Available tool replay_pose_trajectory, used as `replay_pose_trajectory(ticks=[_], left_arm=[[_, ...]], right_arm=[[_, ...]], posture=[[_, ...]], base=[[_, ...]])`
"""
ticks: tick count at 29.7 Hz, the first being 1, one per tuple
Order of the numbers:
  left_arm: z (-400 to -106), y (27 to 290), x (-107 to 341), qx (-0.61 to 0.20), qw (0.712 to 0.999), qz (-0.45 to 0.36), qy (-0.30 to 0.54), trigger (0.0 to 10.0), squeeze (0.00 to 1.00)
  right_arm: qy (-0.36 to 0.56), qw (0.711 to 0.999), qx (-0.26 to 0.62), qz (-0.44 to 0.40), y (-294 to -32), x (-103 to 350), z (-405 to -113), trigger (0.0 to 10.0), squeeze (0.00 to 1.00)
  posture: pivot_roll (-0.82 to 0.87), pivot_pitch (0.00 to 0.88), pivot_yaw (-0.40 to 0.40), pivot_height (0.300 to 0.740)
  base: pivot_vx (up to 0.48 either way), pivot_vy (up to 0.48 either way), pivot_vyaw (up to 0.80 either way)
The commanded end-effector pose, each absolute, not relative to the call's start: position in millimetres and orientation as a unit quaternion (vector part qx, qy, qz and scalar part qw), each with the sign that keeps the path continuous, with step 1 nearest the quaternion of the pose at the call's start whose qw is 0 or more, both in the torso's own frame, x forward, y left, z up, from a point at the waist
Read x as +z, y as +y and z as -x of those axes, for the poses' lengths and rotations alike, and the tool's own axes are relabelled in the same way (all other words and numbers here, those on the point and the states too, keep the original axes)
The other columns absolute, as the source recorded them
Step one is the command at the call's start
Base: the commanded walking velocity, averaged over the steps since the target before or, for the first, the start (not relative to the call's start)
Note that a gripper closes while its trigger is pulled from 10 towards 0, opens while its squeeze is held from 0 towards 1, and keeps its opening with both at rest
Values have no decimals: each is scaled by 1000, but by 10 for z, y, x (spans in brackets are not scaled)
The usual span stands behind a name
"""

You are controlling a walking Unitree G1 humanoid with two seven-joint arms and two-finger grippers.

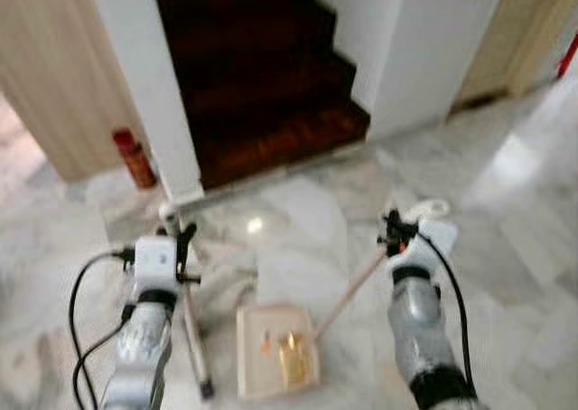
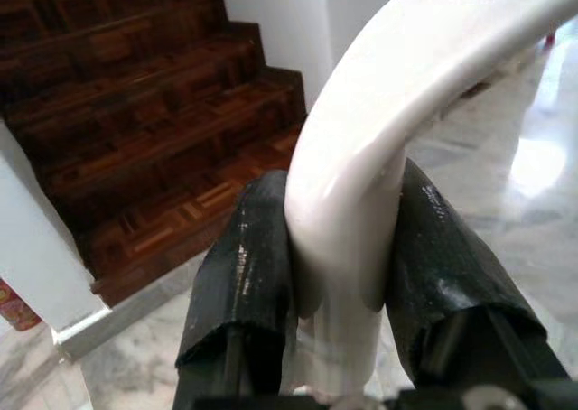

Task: Sweep floor

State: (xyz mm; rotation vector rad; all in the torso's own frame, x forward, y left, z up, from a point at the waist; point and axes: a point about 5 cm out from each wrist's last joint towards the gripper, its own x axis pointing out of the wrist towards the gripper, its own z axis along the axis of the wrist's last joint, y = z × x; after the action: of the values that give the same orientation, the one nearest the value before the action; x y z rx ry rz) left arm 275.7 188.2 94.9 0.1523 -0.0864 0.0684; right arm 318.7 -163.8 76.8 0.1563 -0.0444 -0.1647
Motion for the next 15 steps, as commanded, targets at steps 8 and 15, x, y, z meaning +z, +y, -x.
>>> replay_pose_trajectory(ticks=[8, 15], left_arm=[[-2771, 1921, 1056, 40, 994, -81, -66, 10000, 0], [-2764, 1920, 1057, 40, 994, -82, -66, 10000, 0]], right_arm=[[-50, 993, -75, -80, -1596, 895, -3234, 10000, 0], [-49, 992, -75, -86, -1595, 891, -3231, 10000, 0]], posture=[[129, 49, -27, 740], [130, 53, -29, 740]], base=[[0, 367, 375], [0, 364, 178]])
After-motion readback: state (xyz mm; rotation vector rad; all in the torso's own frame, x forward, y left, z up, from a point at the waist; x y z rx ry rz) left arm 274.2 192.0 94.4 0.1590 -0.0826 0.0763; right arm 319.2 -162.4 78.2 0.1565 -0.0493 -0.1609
